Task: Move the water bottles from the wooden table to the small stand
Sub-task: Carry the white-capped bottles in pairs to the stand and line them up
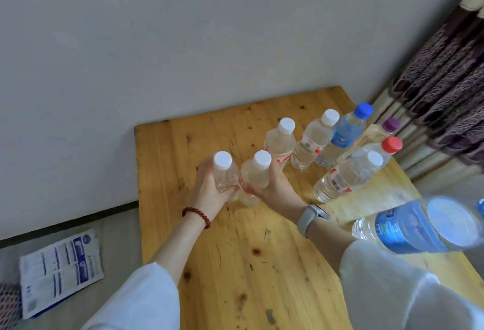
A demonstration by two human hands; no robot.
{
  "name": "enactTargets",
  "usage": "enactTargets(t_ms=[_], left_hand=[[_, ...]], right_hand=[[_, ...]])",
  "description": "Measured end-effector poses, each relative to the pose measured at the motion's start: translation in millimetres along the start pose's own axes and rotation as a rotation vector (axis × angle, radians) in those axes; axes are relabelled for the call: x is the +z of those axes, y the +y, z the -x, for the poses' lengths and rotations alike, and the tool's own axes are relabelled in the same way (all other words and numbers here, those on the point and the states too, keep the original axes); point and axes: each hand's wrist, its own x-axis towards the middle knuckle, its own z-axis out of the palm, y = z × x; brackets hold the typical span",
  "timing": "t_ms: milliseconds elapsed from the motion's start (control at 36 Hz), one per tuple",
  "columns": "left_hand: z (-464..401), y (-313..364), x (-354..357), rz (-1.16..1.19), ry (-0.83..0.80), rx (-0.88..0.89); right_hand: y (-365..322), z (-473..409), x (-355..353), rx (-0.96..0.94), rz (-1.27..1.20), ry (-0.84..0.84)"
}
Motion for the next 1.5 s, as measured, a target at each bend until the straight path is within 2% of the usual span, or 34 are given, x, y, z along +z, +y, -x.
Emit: enactTargets(t_ms=[167, 361, 528, 639, 722, 861, 1111, 1306, 1500], left_hand=[[-7.4, -2.9, 3.1, -0.022, 0.037, 0.065], [27.0, 2.6, -5.9, -0.033, -0.003, 0.024], [90.3, 30.8, -0.2, 0.016, -0.019, 0.031], [126.0, 55.1, 18.6, 0.017, -0.063, 0.103], [155.1, 78.1, 41.7, 0.004, -0.130, 0.222], [212.7, 119.6, 87.4, -0.059, -0.274, 0.383], [377.2, 187.3, 196.3, -0.029, -0.506, 0.593], [550.0, 220.3, 301.5, -0.072, -0.821, 0.789], [712.2, 249.3, 400.1, -0.148, -1.122, 0.953]], right_hand=[[7.9, 0.0, -0.5, -0.023, 0.035, 0.029], [6.8, 31.5, -12.5, 0.042, 0.071, 0.077], [11.3, 103.5, -38.3, 0.151, 0.082, 0.146], [16.7, 160.9, -57.6, 0.219, 0.028, 0.213], [21.0, 209.5, -76.5, 0.251, 0.038, 0.259], [31.4, 308.2, -111.7, 0.275, 0.017, 0.300], [78.0, 539.6, -153.0, 0.467, 0.081, 0.659], [121.2, 748.7, -159.0, 0.708, 0.116, 0.945], [147.5, 931.4, -145.3, 1.004, -0.038, 1.231]])
